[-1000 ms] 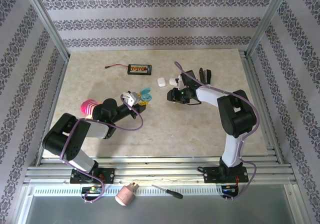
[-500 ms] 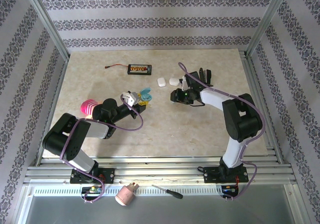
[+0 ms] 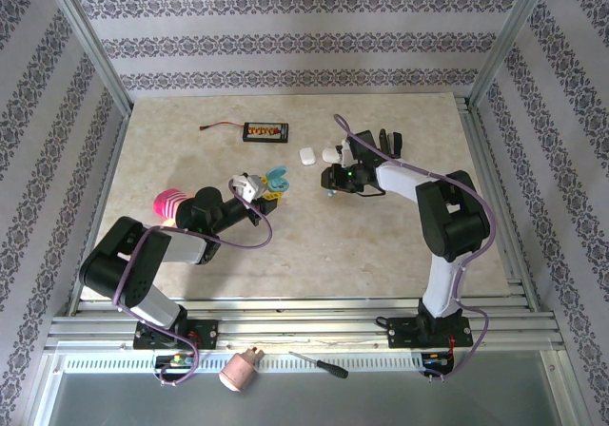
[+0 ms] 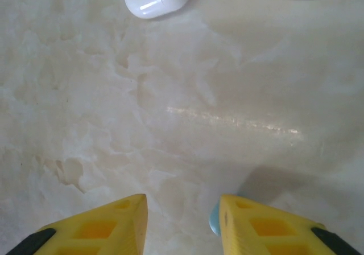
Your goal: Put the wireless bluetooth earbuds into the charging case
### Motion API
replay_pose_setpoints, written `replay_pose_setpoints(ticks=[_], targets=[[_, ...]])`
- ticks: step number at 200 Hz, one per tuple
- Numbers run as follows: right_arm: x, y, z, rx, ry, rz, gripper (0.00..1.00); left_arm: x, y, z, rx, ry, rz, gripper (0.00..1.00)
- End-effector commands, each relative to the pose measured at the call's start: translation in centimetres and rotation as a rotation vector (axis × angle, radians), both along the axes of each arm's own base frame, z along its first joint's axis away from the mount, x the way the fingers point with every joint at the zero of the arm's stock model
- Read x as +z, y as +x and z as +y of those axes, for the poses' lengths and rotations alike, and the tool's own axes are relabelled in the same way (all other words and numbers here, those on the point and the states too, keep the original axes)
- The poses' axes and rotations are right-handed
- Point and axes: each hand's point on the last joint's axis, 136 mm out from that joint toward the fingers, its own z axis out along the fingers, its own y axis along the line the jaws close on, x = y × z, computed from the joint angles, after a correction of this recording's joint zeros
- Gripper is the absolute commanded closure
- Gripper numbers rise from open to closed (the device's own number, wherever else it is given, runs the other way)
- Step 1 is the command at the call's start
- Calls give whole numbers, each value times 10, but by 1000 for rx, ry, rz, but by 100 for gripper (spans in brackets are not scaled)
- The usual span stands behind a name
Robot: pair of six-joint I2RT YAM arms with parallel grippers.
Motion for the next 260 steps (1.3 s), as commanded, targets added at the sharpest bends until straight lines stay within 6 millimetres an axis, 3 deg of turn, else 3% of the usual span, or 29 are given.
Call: replay_pose_setpoints(ticks=[1, 60, 93, 135, 181, 227, 260], targets=[[-12, 6, -6, -7, -42, 17, 66, 9, 2, 2, 1, -19, -16, 71], [-25, -2, -20, -34, -99, 45, 73, 9, 1, 3, 3, -11, -12, 72], [-30, -10, -27, -39, -111, 48, 61, 9, 3, 2, 0, -16, -9, 71], [-29, -22, -26, -18, -93, 67, 61, 10, 2, 2, -2, -22, -9, 71], [-18, -34, -15, 8, -3, 74, 60, 10, 3, 2, -4, -22, -9, 71], [5, -24, -14, 9, 6, -2, 56, 11, 4, 1, -6, -27, -12, 72], [5, -16, -18, 19, -32, -19, 53, 11, 5, 1, -5, -26, -11, 71]])
